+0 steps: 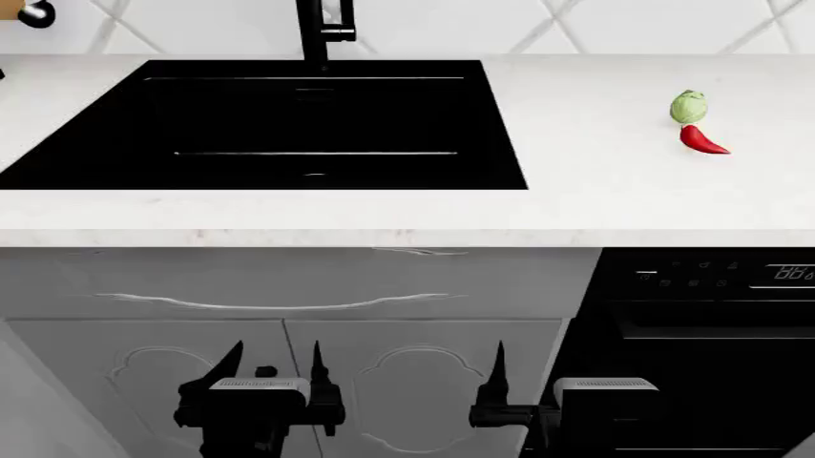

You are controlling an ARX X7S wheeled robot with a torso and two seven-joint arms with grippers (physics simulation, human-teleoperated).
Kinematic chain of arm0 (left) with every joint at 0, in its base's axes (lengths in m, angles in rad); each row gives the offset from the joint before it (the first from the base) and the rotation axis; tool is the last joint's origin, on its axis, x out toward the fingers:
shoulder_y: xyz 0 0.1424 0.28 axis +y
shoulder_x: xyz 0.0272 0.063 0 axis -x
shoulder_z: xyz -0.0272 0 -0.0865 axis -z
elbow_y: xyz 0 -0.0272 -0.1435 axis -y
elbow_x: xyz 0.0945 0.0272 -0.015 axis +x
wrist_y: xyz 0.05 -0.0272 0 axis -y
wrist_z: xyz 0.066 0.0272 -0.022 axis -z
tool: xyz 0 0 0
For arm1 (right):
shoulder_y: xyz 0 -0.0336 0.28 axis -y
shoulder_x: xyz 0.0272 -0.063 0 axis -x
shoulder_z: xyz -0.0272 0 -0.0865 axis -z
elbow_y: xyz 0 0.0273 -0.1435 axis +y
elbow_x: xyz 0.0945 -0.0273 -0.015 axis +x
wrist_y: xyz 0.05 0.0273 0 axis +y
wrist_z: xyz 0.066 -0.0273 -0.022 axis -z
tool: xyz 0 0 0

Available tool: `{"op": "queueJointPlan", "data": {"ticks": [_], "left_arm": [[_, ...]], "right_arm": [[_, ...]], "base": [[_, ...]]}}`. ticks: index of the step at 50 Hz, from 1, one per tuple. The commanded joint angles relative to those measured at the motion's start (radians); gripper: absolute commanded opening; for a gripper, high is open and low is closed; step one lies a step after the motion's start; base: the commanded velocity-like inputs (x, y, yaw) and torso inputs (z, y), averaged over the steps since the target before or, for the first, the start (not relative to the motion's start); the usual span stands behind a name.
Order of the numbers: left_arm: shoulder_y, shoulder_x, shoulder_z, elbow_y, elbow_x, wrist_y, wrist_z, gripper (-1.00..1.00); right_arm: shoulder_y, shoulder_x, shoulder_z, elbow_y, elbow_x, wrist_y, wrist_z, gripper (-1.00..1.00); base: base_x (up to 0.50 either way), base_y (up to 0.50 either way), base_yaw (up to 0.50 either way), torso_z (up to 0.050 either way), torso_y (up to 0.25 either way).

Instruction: Pick the chili pepper, brussel sprout from the counter and place them in the cabinet. Then close the cabinet.

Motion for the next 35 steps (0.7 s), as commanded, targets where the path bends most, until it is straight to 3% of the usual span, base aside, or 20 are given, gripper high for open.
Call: {"op": "queueJointPlan", "data": {"ticks": [1, 9, 14, 35], "left_arm": [[0.001, -0.015, 0.018, -0.002, -0.018, 0.009, -0.019, 1.00], [0.019, -0.052, 0.058, -0.003, -0.091, 0.086, 0.017, 1.00], [0.040, -0.077, 0.081, 0.040, -0.149, 0.077, 0.073, 1.00], [0.038, -0.107, 0.096, 0.089, -0.191, 0.063, 0.045, 1.00]], "right_arm": [[-0.001, 0.016, -0.020, -0.005, 0.012, 0.004, 0.022, 1.00], [-0.009, 0.043, -0.052, -0.021, 0.049, 0.018, 0.032, 1.00], [-0.018, 0.057, -0.065, -0.042, 0.062, 0.018, 0.035, 1.00], [-0.024, 0.094, -0.121, -0.138, 0.052, 0.011, 0.056, 1.00]], "base": [[0.00, 0.00, 0.00, 0.000, 0.000], [0.00, 0.00, 0.00, 0.000, 0.000], [0.00, 0.00, 0.00, 0.050, 0.000], [0.00, 0.00, 0.00, 0.050, 0.000]]}}
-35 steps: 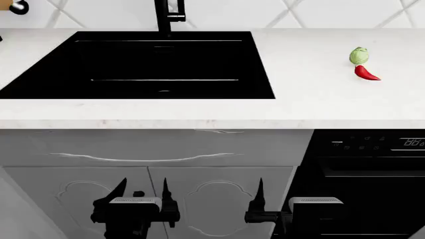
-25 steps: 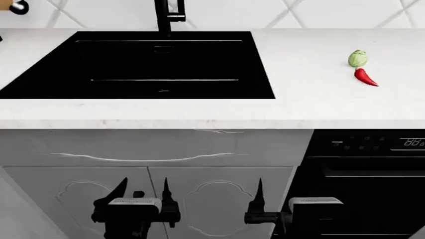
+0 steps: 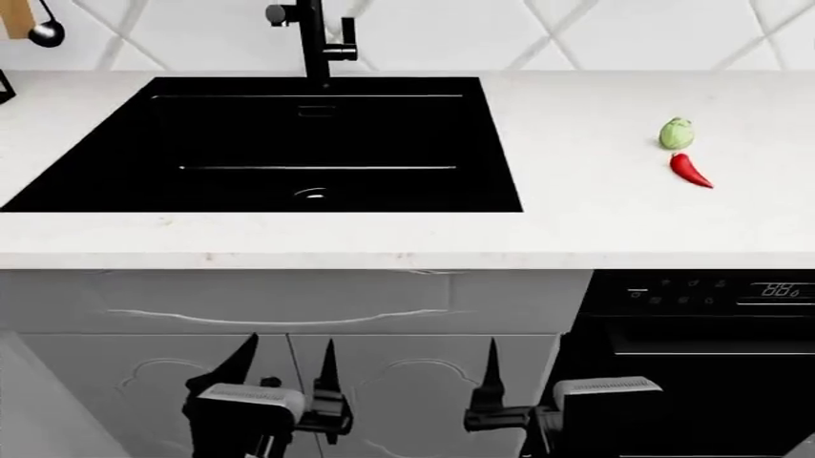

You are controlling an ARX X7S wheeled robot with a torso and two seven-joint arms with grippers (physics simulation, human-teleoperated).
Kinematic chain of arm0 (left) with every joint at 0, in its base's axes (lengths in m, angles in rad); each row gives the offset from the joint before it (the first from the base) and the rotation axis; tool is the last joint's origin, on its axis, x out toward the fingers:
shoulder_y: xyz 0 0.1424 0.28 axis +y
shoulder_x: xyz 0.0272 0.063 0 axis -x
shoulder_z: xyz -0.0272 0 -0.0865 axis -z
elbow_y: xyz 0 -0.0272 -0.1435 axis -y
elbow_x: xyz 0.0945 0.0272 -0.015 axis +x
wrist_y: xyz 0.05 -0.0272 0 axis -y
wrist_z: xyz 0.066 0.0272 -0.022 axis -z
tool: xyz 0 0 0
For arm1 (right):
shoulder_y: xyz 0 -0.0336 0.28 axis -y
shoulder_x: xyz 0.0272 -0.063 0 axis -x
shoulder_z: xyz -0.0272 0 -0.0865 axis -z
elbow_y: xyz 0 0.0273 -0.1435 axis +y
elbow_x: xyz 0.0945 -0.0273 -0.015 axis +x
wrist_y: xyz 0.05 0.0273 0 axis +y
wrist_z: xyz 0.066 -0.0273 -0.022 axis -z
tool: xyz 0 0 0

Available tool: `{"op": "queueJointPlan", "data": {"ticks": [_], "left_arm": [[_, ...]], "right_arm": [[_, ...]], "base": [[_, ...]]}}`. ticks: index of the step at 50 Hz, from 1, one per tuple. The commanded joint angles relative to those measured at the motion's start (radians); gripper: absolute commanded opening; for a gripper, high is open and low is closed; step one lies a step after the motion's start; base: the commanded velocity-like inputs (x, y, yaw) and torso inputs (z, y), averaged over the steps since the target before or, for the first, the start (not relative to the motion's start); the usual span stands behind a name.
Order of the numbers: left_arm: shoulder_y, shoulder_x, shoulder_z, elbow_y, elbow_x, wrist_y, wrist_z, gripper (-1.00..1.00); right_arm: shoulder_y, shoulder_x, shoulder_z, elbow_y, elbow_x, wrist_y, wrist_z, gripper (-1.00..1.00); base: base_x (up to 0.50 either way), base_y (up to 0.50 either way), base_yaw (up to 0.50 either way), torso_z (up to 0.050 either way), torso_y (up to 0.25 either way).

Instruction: Pick the chili pepper, brussel sprout from the counter and place them in the cabinet. Then close the cabinet.

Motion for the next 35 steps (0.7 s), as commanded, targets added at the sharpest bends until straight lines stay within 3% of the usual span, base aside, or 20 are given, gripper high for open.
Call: {"op": "queueJointPlan", "data": {"ticks": [1, 6, 13, 18, 32, 35], "left_arm": [[0.005, -0.020, 0.014, 0.041, -0.028, -0.004, -0.008, 1.00], [0.005, -0.040, 0.013, 0.122, -0.045, -0.045, -0.016, 1.00], [-0.067, -0.136, -0.021, 0.466, -0.130, -0.267, -0.050, 1.00], [-0.204, -0.164, -0.064, 0.614, -0.181, -0.501, -0.146, 1.00], [-0.257, -0.198, -0.091, 0.760, -0.215, -0.521, -0.170, 1.00], [-0.257, -0.198, -0.094, 0.755, -0.225, -0.531, -0.176, 1.00]], "right_arm": [[0.011, 0.021, -0.037, -0.053, -0.027, 0.004, 0.024, 1.00], [0.034, 0.033, -0.041, -0.142, -0.011, 0.072, 0.025, 1.00], [0.127, 0.078, 0.006, -0.436, 0.065, 0.304, 0.029, 1.00], [0.217, 0.114, 0.014, -0.589, 0.075, 0.438, 0.037, 1.00], [0.360, 0.129, -0.009, -0.725, 0.042, 0.534, 0.077, 1.00], [0.368, 0.130, -0.012, -0.720, 0.050, 0.544, 0.075, 1.00]], "base": [[0.00, 0.00, 0.00, 0.050, 0.000], [0.00, 0.00, 0.00, 0.050, 0.000], [0.00, 0.00, 0.00, 0.050, 0.000], [0.00, 0.00, 0.00, 0.026, 0.000], [0.00, 0.00, 0.00, 0.000, 0.000], [0.00, -0.50, 0.00, 0.000, 0.000]]}}
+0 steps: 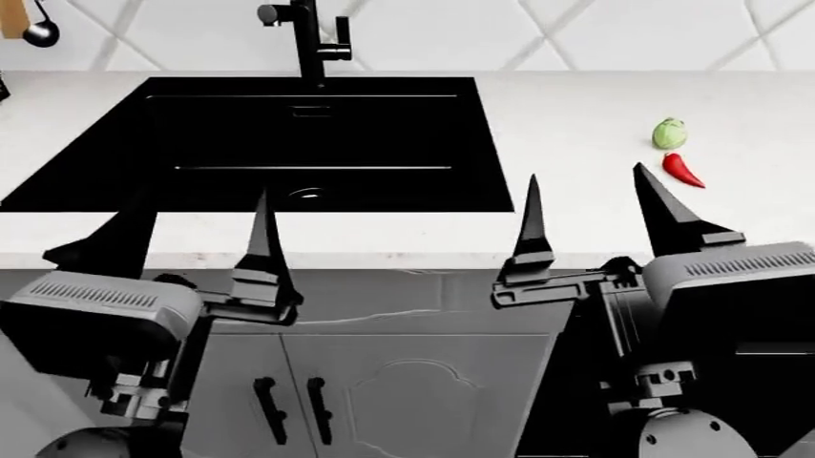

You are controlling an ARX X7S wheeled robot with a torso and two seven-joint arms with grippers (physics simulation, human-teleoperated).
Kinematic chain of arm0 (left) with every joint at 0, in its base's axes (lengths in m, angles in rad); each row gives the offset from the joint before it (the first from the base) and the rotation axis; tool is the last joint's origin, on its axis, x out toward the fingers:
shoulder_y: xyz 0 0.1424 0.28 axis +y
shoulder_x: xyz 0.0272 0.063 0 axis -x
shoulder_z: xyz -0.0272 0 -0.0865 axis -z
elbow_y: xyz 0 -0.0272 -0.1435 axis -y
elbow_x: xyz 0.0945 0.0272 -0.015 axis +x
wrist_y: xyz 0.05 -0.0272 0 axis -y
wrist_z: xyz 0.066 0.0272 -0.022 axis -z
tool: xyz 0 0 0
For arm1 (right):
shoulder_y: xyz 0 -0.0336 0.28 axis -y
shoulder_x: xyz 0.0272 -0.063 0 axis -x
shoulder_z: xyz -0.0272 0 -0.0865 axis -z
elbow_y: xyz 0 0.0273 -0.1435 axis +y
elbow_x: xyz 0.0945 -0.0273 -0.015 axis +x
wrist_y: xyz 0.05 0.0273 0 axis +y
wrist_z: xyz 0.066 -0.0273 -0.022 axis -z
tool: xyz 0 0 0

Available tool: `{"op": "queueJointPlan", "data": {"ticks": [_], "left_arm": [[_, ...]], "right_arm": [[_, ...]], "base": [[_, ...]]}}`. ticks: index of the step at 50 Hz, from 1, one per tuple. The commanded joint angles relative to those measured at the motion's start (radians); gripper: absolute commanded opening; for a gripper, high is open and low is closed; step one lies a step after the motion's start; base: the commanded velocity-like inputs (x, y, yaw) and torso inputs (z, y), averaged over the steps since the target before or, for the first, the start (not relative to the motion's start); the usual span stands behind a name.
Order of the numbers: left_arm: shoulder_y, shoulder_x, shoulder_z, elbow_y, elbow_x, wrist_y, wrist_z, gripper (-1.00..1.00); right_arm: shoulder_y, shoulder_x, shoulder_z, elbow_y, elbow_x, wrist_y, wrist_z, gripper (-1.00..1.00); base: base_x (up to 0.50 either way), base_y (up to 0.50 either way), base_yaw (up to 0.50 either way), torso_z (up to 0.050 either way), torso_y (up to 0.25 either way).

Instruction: Pick the chili pepper, brussel sprout from the counter and place them in the cabinet. Then close the cabinet.

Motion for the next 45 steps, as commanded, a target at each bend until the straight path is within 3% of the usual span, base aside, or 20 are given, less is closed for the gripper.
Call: {"op": "queueJointPlan", "data": {"ticks": [1, 20, 37, 45], "left_arm": [[-0.042, -0.024, -0.018, 0.096, -0.044, -0.080, -0.035, 1.00], [-0.024, -0.049, -0.018, 0.156, -0.073, -0.127, -0.070, 1.00], [-0.043, -0.052, 0.003, 0.090, -0.058, -0.070, -0.053, 1.00], [-0.039, -0.057, 0.016, 0.079, -0.049, -0.055, -0.050, 1.00]], "right_arm": [[0.084, 0.015, -0.006, -0.091, 0.007, 0.085, 0.015, 1.00], [0.086, 0.020, -0.009, -0.090, 0.028, 0.096, 0.025, 1.00], [0.091, 0.027, -0.017, -0.095, 0.033, 0.101, 0.041, 1.00], [0.090, 0.028, -0.015, -0.099, 0.036, 0.113, 0.053, 1.00]], "base": [[0.00, -0.50, 0.00, 0.000, 0.000], [0.00, -0.50, 0.00, 0.000, 0.000], [0.00, -0.50, 0.00, 0.000, 0.000], [0.00, -0.01, 0.00, 0.000, 0.000]]}}
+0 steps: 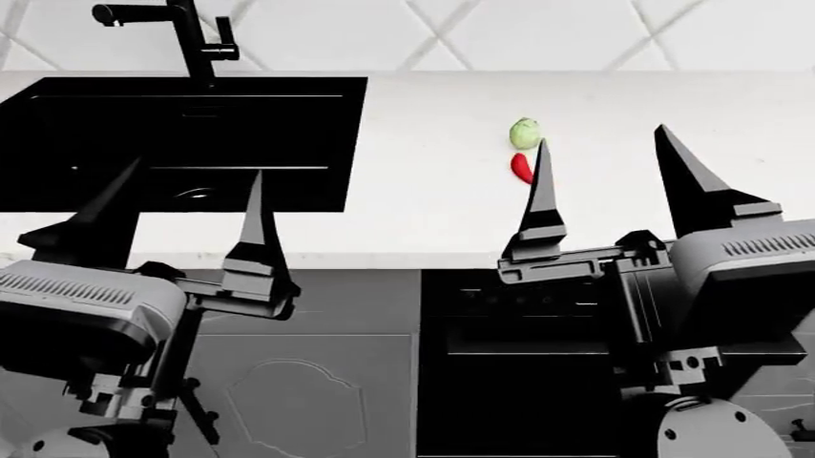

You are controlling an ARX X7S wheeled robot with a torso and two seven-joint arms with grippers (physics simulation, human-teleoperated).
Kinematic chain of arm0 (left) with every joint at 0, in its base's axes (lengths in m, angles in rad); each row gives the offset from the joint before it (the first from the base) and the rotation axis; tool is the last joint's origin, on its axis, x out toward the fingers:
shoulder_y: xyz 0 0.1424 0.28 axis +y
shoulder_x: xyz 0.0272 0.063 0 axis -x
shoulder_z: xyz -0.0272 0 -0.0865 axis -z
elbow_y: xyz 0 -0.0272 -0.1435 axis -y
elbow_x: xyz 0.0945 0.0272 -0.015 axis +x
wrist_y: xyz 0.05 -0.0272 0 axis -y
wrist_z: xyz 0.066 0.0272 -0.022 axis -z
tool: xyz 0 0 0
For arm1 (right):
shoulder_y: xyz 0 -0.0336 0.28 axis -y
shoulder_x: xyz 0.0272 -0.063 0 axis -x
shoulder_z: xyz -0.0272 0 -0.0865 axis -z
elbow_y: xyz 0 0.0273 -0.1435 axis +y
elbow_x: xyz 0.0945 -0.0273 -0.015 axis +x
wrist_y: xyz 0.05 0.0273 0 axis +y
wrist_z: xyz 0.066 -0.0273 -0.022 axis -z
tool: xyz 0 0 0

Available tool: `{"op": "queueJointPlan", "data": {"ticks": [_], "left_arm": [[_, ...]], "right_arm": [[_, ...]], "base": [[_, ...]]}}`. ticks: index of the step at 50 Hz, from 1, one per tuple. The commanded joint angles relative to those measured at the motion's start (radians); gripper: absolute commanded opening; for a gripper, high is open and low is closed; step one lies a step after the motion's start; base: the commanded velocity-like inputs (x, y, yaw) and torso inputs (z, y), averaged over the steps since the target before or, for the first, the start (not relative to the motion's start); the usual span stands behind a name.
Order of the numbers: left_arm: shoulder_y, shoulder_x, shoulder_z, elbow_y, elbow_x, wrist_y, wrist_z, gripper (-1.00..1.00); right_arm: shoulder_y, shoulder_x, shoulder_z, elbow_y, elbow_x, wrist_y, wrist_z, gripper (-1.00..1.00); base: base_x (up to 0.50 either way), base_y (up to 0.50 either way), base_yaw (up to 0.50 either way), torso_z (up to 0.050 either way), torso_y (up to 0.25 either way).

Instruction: Pick the chili pepper, brussel sprout from the counter and place them in the cabinet. Then close the cabinet.

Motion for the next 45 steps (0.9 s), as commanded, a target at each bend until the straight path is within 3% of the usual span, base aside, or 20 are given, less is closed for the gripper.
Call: {"op": "queueJointPlan", "data": {"ticks": [1, 17, 31, 45], "left_arm": [[0.005, -0.010, 0.012, -0.011, 0.007, 0.019, 0.003, 1.00], [0.001, -0.026, 0.023, -0.017, 0.004, 0.022, 0.004, 1.00], [0.002, -0.027, 0.029, -0.058, 0.011, 0.061, 0.014, 1.00], [-0.003, -0.043, 0.011, -0.029, -0.011, 0.018, -0.014, 1.00]], "right_arm": [[0.004, 0.001, -0.002, -0.006, 0.009, 0.020, 0.013, 1.00], [0.023, 0.008, 0.026, -0.020, 0.066, 0.067, 0.006, 1.00], [0.026, 0.016, 0.007, -0.021, 0.059, 0.073, 0.021, 1.00], [0.064, 0.020, 0.037, -0.041, 0.123, 0.152, 0.015, 1.00]], "base": [[0.00, 0.00, 0.00, 0.000, 0.000], [0.09, 0.00, 0.00, 0.000, 0.000], [0.00, -0.46, 0.00, 0.000, 0.000], [0.09, 0.00, 0.00, 0.000, 0.000]]}}
